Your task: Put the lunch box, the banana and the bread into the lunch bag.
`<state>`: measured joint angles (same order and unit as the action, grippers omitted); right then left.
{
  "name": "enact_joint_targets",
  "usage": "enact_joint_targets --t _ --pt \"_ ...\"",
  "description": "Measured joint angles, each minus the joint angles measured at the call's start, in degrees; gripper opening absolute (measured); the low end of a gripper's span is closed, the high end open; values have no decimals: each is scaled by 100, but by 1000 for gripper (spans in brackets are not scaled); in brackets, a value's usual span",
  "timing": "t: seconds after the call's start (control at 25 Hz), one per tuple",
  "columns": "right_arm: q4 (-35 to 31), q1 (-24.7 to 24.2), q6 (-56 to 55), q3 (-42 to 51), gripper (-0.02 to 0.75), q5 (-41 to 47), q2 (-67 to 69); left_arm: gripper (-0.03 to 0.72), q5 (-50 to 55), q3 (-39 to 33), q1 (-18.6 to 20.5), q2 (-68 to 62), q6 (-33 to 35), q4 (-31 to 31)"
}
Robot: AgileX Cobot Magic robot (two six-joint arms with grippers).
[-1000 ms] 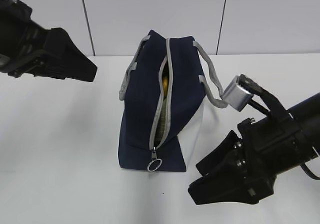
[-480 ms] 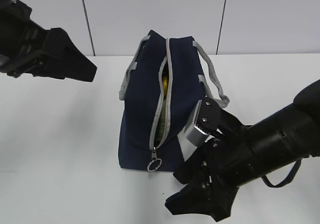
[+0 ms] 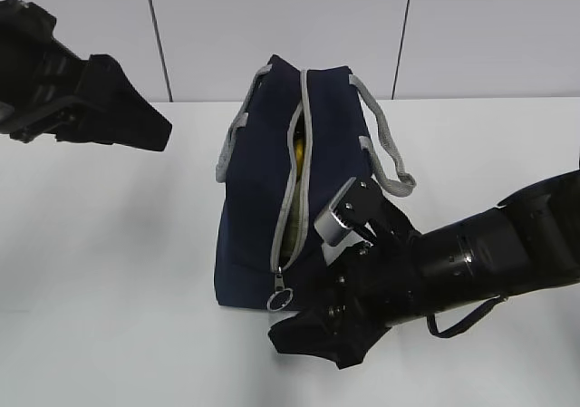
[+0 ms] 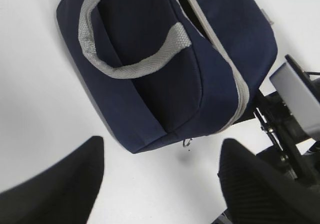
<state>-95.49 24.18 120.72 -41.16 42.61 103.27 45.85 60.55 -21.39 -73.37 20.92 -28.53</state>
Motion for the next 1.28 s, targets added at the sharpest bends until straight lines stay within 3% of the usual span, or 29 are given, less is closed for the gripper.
enact_joint_targets --t 0.8,1.08,1.28 --pt "-321 0 147 -471 498 -129 693 486 0 0 0 0 0 22" --pt "-537 0 163 -471 361 -161 717 486 0 0 0 0 0 27" --pt "-595 0 255 -471 368 -175 717 486 5 0 0 8 0 27"
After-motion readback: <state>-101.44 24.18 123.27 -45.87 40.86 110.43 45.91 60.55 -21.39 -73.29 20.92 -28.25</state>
